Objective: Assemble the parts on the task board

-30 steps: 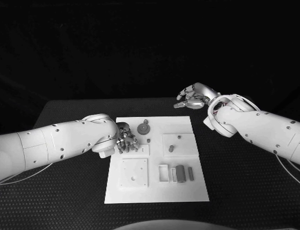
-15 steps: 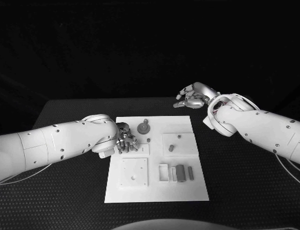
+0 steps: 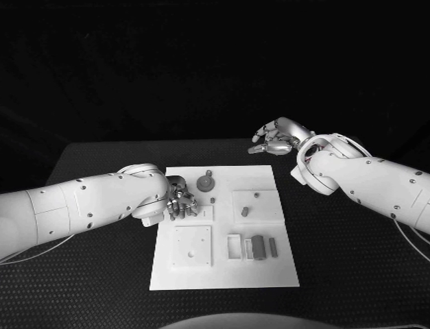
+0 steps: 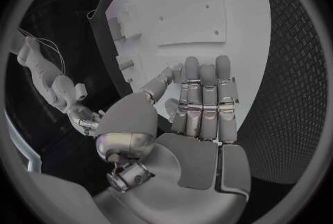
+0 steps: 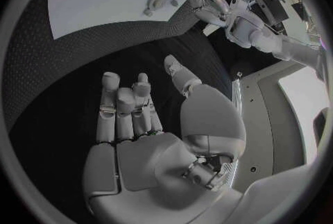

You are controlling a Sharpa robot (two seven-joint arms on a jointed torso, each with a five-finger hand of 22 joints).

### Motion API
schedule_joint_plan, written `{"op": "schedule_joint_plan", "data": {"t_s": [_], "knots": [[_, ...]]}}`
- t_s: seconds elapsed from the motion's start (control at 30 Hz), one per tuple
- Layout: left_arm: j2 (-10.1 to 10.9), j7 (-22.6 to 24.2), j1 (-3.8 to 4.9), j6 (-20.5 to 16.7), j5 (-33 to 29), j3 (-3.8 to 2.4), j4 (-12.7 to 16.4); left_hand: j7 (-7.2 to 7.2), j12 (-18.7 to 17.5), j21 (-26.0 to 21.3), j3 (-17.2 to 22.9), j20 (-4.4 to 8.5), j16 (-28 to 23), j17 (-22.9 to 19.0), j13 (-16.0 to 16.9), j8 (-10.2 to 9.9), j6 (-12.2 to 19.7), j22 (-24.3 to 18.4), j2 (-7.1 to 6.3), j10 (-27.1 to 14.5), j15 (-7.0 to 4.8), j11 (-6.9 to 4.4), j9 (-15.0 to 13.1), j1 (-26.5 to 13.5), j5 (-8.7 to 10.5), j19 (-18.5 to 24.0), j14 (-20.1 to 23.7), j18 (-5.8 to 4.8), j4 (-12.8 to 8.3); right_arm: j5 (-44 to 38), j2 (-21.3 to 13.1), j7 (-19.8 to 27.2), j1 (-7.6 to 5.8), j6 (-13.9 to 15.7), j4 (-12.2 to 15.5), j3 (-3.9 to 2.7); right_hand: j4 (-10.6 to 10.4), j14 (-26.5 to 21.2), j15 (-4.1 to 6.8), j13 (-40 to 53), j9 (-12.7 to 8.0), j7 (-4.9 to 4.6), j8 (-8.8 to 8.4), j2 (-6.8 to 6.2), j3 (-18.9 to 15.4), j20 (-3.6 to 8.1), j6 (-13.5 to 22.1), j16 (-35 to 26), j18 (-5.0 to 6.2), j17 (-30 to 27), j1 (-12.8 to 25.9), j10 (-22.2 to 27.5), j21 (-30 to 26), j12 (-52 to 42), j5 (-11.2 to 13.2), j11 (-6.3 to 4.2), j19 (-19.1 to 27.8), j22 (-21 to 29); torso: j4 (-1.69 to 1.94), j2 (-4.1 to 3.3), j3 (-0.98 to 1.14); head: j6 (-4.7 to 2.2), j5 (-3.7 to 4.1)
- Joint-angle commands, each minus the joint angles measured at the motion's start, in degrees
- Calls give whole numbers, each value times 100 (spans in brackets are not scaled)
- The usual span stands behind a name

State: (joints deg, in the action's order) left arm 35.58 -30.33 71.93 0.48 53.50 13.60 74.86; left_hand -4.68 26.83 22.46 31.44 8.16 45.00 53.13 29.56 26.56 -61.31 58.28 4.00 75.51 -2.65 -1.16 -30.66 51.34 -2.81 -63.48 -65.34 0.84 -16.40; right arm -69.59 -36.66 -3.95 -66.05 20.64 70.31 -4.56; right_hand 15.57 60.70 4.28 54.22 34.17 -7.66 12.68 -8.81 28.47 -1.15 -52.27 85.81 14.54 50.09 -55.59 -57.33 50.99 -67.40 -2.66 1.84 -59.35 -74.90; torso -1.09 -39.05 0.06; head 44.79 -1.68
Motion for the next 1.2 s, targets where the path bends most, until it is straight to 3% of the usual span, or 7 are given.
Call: {"op": "schedule_joint_plan", "data": {"t_s": [0.03, 0.5, 1.2], "knots": [[-23, -12, -4, 64, 34, -2, -2, 170, 25, 23, 36, 40, 21, -9, 10, 15, -224, 10, 49, -20, -36, -30, -10, -2, -14, -6, 5, 61, 2, 4, 2, 39, -1, -64, 8, -4, 34, -5, 21, -7, 9, -33, 27, 50, -6, -9, -4, -9, 46, -9, -3, 18, -39, -5, -11, -26, 38, -37, -1, 1, 1, 4, 2], [-50, -7, -10, 148, 67, -2, -21, 169, 31, 21, 44, 41, 30, -18, 18, 14, -221, 22, 45, -27, -36, -29, -17, -10, -12, -2, 11, 59, 1, 11, 7, 36, -1, -95, 9, -4, 37, -6, 21, -11, 11, -32, 28, 57, -12, -10, -6, -8, 46, -10, 3, 19, -40, -7, -10, -26, 39, -38, 0, 1, -1, 5, 16], [-68, 16, -29, 123, 64, -2, -48, 162, 47, 1, 27, 35, 63, -62, 45, 10, -210, 63, -100, -60, -26, -20, -55, -110, -4, 7, 42, 53, 59, 29, 3, 34, -1, -123, 10, -4, 40, -9, 21, -16, 13, -32, 28, 59, -21, -12, -4, -8, 46, -12, 15, 20, -42, -8, -10, -26, 41, -39, 1, 2, 1, 26, 18]]}}
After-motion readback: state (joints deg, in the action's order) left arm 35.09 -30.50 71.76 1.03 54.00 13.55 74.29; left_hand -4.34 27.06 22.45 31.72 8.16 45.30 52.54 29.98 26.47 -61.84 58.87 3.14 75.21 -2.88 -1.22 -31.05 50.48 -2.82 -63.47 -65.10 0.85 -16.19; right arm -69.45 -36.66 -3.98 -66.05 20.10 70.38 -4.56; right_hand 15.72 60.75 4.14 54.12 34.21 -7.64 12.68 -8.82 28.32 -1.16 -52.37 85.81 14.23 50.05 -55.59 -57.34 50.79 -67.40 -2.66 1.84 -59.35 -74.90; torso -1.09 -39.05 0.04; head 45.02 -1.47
